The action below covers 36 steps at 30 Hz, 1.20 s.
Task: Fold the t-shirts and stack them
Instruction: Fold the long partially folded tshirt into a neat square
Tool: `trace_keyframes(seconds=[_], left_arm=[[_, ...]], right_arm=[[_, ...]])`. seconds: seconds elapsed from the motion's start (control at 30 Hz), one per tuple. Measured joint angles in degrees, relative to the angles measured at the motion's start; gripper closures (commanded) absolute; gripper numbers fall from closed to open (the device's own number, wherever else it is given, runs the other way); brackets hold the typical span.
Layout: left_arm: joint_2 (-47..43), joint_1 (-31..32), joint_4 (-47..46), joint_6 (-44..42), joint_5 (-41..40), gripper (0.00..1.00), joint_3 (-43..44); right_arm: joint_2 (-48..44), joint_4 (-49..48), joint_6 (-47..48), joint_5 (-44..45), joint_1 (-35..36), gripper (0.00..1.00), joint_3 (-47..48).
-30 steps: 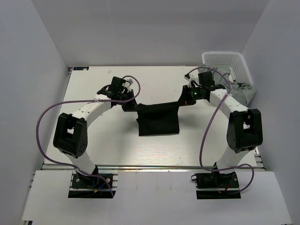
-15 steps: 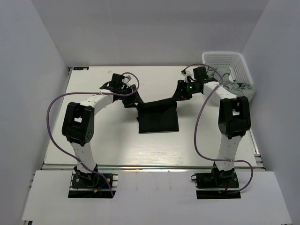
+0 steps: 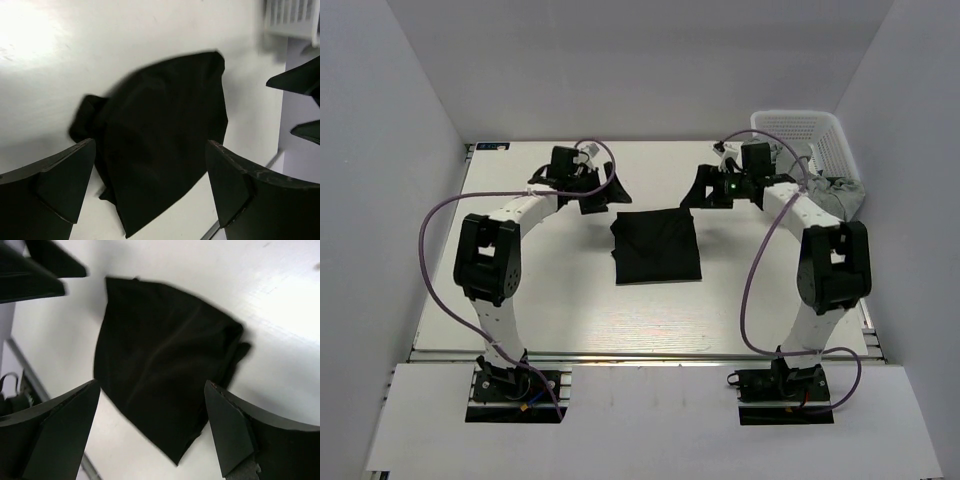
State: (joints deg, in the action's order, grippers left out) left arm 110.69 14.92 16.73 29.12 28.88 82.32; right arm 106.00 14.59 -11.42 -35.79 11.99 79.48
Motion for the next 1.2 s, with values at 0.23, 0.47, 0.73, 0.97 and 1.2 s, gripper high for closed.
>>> trace_keyframes(seconds=[0.23, 0.47, 0.73, 0.97, 1.2], left_arm=[[0.44, 4.35, -2.69, -1.81, 3.1, 0.0, -3.93], [5.75, 5.46, -6.05, -3.1, 3.28, 0.0, 0.37], [13.62, 4.31, -6.6, -3.58, 3.04, 0.0, 3.91], [13.86, 4.17, -6.58, -3.85, 1.73, 0.0, 4.48], [13.86, 4.37, -2.01, -6.71, -2.05, 0.0, 8.44]], right_arm=[[-4.76, -4.76, -1.49, -5.57, 3.08, 0.1, -9.03], [1.79, -12.94, -6.25, -6.8, 5.81, 0.1, -8.04], [11.67, -21.49, -13.31, -1.86, 4.24, 0.1, -7.17], [15.15, -29.83, -18.93, -3.56, 2.56, 0.1, -7.28], [14.14, -27.54, -14.82, -5.29, 2.34, 0.1, -6.67]])
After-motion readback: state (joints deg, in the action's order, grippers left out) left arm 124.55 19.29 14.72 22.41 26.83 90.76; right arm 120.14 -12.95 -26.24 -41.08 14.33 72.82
